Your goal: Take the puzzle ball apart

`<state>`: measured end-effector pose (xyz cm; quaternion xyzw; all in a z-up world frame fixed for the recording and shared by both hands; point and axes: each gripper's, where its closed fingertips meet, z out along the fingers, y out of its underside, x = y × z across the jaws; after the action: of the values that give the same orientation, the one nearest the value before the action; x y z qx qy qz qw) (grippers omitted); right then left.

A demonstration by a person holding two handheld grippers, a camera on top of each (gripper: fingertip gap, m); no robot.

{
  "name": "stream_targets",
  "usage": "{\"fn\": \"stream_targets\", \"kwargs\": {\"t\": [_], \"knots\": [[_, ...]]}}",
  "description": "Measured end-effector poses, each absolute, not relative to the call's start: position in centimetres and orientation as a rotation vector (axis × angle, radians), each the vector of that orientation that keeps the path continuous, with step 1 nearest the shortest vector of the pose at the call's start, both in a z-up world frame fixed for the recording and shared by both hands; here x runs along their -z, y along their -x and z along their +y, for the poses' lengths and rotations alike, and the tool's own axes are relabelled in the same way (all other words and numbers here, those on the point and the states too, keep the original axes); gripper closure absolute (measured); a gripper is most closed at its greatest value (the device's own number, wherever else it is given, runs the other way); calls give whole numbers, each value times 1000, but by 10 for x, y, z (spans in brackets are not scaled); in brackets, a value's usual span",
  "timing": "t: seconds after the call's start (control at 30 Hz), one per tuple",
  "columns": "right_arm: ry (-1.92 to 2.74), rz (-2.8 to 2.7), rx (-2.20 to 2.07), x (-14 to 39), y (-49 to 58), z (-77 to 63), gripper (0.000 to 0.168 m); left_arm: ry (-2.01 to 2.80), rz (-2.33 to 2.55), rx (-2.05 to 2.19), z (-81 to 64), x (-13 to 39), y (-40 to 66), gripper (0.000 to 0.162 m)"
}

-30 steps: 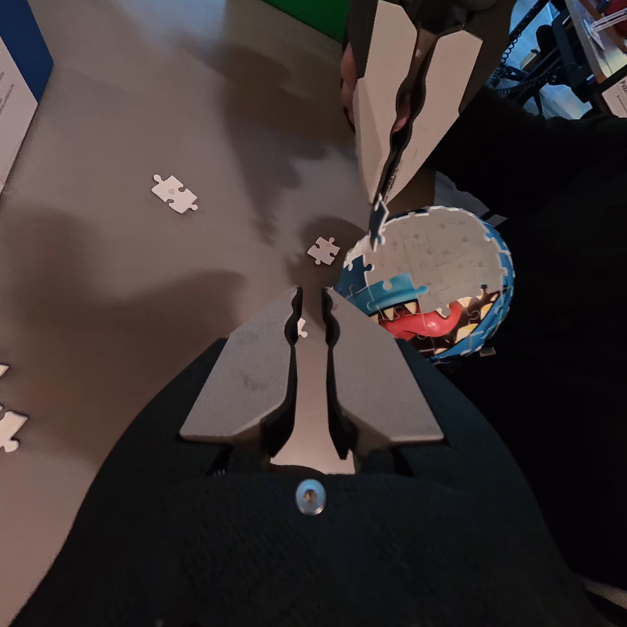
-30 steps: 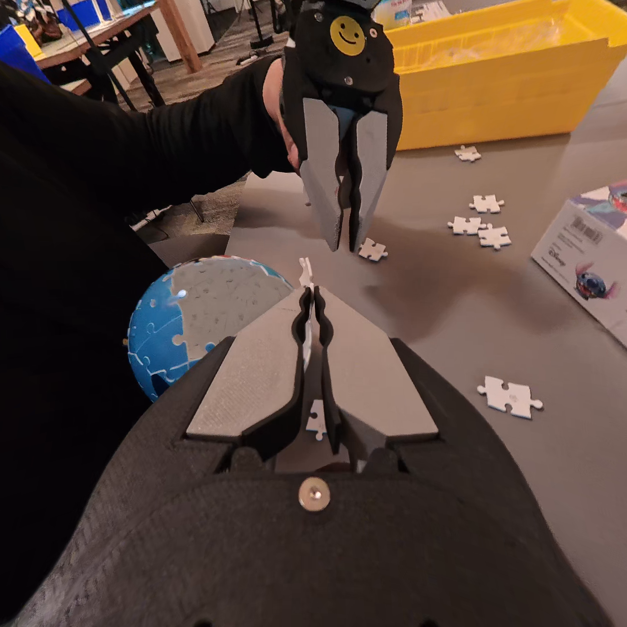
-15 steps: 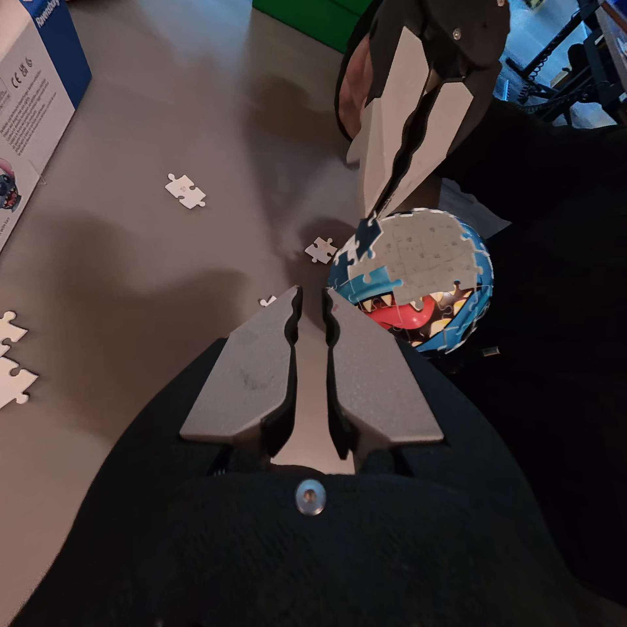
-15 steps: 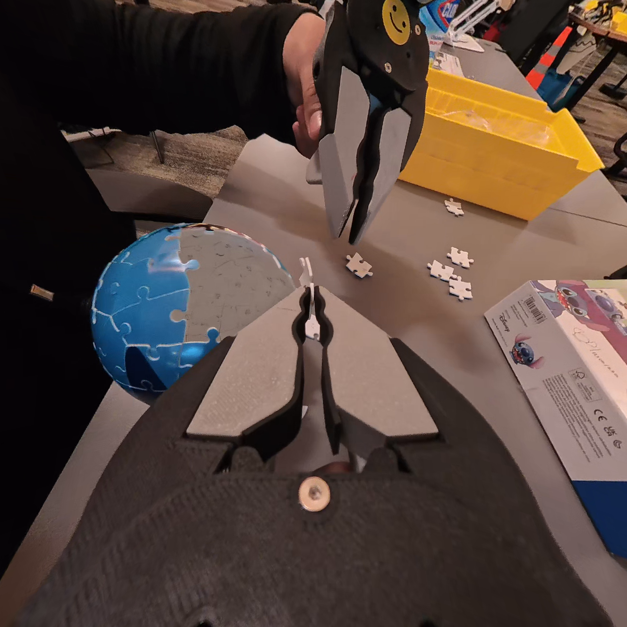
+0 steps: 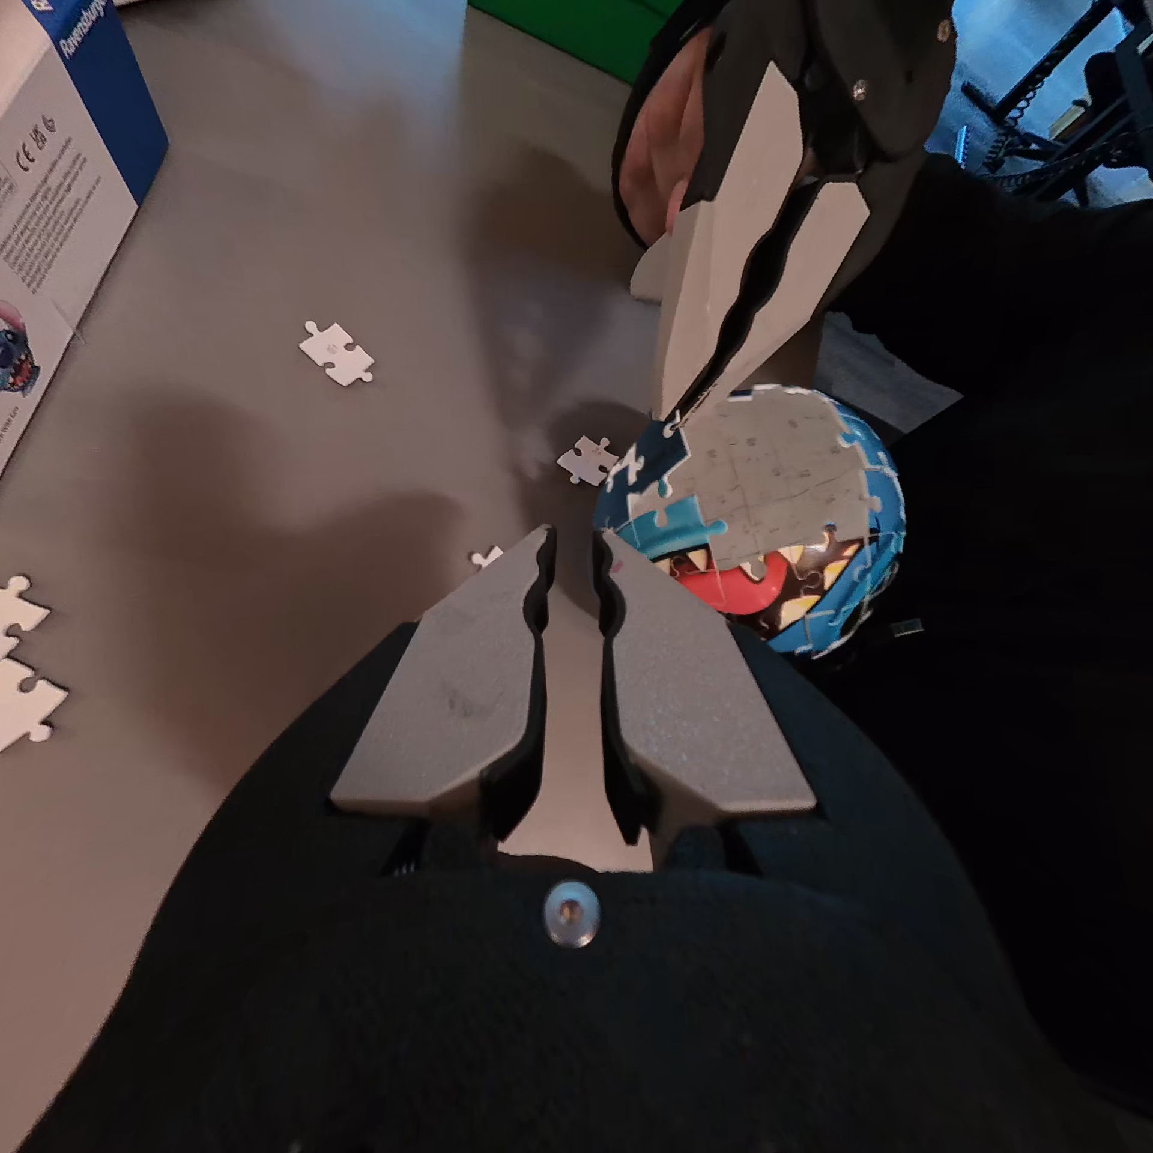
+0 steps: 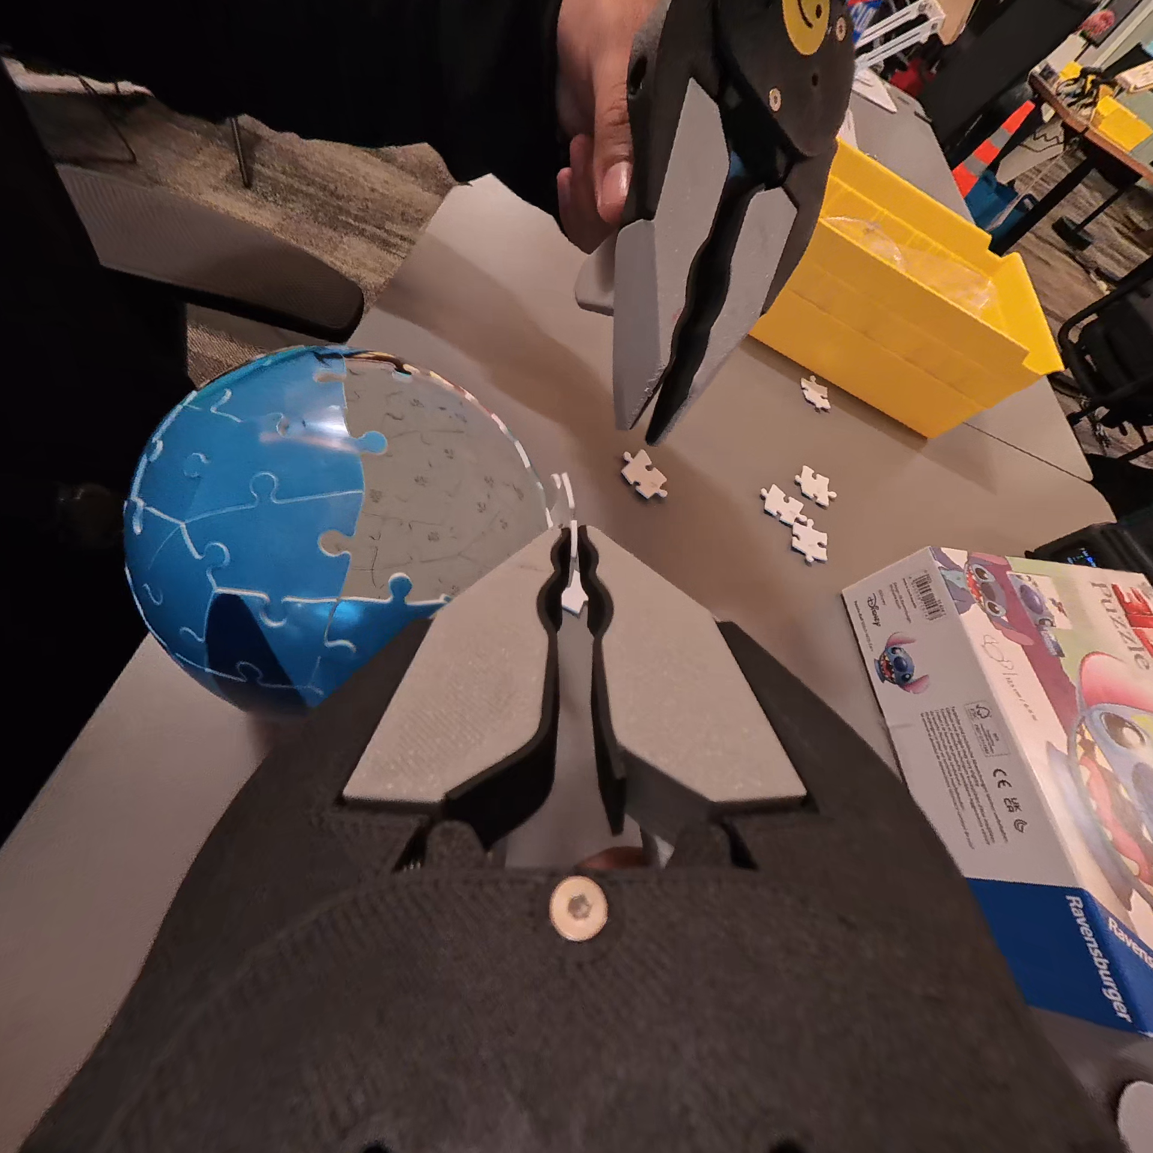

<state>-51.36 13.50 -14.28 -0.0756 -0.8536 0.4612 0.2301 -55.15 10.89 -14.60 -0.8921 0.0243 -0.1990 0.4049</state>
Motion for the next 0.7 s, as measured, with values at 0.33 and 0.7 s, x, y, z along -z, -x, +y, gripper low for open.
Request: {"fn": "stream_targets", "kwargs": {"t": [0.33, 0.7], "knots": [[269, -2376, -1361, 142, 518, 142, 168, 2252, 69, 556, 122, 156, 565, 155], [252, -2380, -1342, 141, 520, 138, 168, 2239, 82, 541, 114, 154, 561, 156]]}}
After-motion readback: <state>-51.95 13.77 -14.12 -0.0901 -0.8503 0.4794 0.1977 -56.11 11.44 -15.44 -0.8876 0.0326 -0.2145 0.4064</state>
